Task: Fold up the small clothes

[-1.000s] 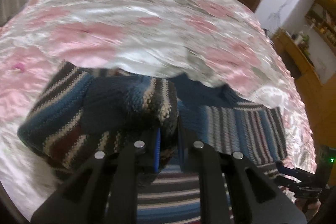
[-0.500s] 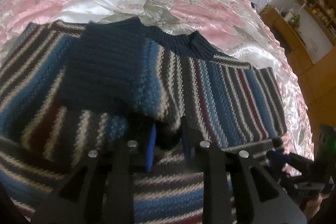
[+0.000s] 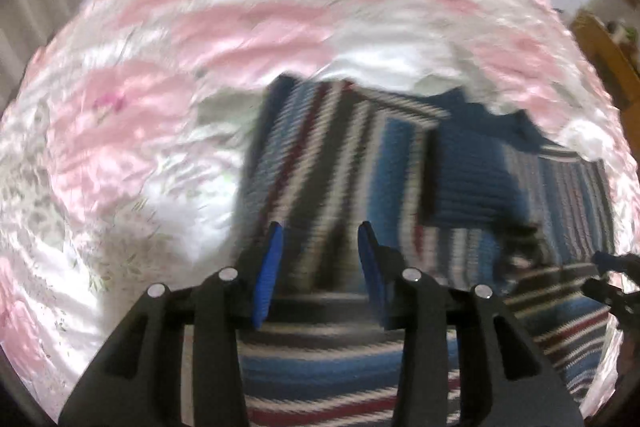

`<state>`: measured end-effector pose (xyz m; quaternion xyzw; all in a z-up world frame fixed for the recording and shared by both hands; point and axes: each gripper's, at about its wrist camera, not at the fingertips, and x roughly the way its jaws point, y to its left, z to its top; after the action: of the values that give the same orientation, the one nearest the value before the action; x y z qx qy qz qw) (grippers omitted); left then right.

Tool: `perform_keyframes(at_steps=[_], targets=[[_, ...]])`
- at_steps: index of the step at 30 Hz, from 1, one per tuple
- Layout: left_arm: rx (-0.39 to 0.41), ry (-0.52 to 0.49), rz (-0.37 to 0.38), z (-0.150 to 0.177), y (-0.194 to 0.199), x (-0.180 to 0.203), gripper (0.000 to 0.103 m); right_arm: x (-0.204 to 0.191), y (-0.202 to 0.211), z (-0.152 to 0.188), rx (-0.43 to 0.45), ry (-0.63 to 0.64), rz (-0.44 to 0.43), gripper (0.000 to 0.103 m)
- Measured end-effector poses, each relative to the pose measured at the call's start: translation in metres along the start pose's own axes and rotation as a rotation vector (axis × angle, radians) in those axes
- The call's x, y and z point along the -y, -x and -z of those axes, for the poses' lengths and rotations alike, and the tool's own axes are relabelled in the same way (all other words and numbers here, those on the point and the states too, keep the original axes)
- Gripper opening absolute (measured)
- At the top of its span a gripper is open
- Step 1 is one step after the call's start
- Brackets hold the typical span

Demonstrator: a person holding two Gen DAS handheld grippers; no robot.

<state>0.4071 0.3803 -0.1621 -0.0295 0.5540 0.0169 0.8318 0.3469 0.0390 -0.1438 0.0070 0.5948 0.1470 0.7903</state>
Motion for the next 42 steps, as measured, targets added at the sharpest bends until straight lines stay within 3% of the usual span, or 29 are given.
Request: perform_keyframes(at_steps=[6, 10, 11, 12, 13, 15, 18, 21, 25, 28, 30, 31, 35, 38, 40, 42], targets=[[-0.009, -0.017, -0.004, -0.003, -0.021, -0.006, 0.039, -0.066, -0.02, -0.049, 0.012, 0.105, -0.023, 0.087], [-0.001, -0.039, -0.005, -0.002, -0.024, -0.005, 0.041, -0.099, -0.049, -0.063, -0.009, 0.183, 0.022, 0.086], [-0.002, -0.035, -0.005, -0.001, -0.024, -0.005, 0.042, -0.104, -0.057, -0.065, -0.013, 0.204, 0.05, 0.08], [-0.003, -0.033, -0.003, -0.001, -0.024, -0.005, 0.042, -0.107, -0.062, -0.065, -0.02, 0.216, 0.071, 0.066], [-0.002, -0.032, -0.002, -0.001, -0.025, -0.005, 0.042, -0.108, -0.07, -0.065, -0.036, 0.221, 0.099, 0.058], [0.001, -0.035, -0.003, -0.002, -0.026, -0.004, 0.042, -0.1, -0.075, -0.066, -0.042, 0.197, 0.125, 0.03], [0.005, -0.033, -0.009, -0.001, -0.026, -0.004, 0.043, -0.073, -0.062, -0.064, -0.016, 0.114, 0.042, 0.013], [0.011, -0.027, -0.019, 0.002, -0.025, -0.003, 0.043, -0.036, -0.038, -0.053, 0.03, 0.02, -0.053, 0.013], [0.024, -0.036, -0.045, 0.006, -0.024, 0.002, 0.044, 0.008, -0.02, -0.027, 0.037, -0.083, -0.113, 0.016], [0.034, -0.058, -0.068, 0.008, -0.023, 0.008, 0.046, 0.04, -0.017, -0.004, 0.023, -0.138, -0.136, 0.04], [0.036, -0.075, -0.078, 0.009, -0.02, 0.012, 0.047, 0.058, -0.014, 0.008, 0.021, -0.176, -0.146, 0.079], [0.038, -0.08, -0.079, 0.009, -0.018, 0.014, 0.048, 0.071, -0.012, 0.013, 0.031, -0.21, -0.159, 0.083], [0.064, -0.021, -0.026, 0.008, -0.003, 0.008, 0.049, 0.102, -0.013, 0.018, 0.046, -0.325, -0.27, 0.083], [0.101, -0.007, -0.042, 0.006, 0.005, 0.007, 0.05, 0.106, -0.024, 0.01, 0.034, -0.358, -0.279, 0.081], [0.104, -0.008, -0.046, 0.005, 0.006, 0.008, 0.052, 0.099, -0.033, 0.003, 0.019, -0.347, -0.279, 0.072], [0.104, -0.012, -0.051, 0.005, 0.006, 0.008, 0.052, 0.091, -0.042, -0.003, -0.002, -0.328, -0.241, 0.05]])
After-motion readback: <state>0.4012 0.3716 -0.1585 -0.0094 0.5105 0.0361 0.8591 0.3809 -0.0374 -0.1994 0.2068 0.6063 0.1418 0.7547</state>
